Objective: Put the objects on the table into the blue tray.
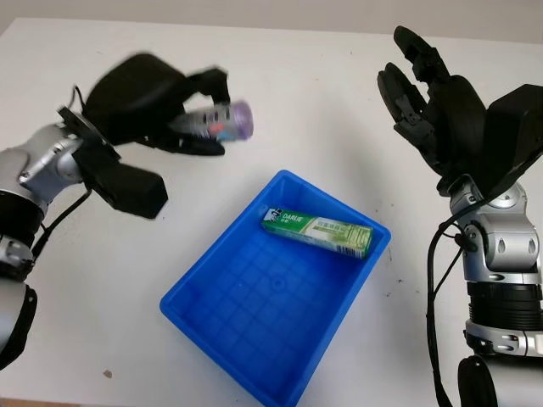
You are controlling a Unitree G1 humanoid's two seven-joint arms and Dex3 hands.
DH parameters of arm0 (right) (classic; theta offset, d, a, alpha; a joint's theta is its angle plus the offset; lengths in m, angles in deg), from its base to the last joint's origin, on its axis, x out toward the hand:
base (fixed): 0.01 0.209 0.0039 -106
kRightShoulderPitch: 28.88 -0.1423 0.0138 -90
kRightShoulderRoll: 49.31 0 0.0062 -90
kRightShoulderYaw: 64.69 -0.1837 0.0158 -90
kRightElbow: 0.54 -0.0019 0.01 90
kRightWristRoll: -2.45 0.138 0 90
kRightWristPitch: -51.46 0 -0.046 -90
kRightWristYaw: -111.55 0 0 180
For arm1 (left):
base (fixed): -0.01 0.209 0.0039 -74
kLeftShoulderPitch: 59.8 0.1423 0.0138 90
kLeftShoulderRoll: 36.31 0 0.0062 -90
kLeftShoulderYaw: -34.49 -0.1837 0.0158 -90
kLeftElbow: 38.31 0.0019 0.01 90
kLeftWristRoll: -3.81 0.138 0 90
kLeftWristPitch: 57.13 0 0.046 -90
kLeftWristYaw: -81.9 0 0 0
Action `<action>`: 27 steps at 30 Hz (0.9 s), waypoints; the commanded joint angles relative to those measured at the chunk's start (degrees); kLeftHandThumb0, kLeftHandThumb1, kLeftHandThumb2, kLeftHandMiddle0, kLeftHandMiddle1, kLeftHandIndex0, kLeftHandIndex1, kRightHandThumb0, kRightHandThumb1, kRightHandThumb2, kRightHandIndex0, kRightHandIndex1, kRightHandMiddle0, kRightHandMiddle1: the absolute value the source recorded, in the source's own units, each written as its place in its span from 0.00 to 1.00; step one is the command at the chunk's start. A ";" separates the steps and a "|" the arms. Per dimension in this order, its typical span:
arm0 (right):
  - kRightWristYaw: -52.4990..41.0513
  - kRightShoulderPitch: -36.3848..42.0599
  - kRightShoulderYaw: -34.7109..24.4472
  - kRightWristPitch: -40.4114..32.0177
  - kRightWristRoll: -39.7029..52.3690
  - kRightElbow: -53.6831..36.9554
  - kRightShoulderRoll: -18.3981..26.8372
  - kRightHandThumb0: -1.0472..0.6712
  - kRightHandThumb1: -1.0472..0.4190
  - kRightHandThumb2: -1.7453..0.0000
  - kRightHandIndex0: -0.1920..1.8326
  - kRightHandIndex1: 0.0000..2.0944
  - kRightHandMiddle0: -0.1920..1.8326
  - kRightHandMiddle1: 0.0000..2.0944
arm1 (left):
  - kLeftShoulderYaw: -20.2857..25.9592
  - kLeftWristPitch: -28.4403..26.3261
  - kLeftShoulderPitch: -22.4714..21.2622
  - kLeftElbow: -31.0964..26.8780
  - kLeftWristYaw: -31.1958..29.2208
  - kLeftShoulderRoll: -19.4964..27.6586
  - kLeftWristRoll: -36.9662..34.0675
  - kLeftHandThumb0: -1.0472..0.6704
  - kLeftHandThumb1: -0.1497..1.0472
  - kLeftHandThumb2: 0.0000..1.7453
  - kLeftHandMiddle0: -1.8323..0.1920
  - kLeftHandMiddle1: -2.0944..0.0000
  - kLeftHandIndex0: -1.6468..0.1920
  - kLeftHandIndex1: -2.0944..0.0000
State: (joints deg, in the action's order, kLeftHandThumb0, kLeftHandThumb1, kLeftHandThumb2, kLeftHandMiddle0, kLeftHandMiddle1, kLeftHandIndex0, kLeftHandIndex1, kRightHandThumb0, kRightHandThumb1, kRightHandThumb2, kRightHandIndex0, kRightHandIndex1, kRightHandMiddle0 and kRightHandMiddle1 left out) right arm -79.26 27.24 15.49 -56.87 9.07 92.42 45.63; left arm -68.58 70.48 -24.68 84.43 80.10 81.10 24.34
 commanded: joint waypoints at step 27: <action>0.25 0.35 0.70 0.48 -1.23 -0.66 -0.36 0.34 0.00 0.79 0.12 0.04 0.07 0.15 | 10.84 -58.86 26.23 -61.07 -45.43 -0.33 -40.14 0.37 1.00 0.21 0.60 0.05 0.74 0.10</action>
State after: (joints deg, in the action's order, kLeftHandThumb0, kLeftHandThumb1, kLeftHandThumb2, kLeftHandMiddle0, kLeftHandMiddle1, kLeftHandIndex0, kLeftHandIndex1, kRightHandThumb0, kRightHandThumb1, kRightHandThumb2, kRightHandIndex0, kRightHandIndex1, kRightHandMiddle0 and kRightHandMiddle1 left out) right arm -79.20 27.27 16.27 -56.99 7.90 92.40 45.35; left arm -57.76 13.28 0.98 24.88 35.42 81.42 -13.57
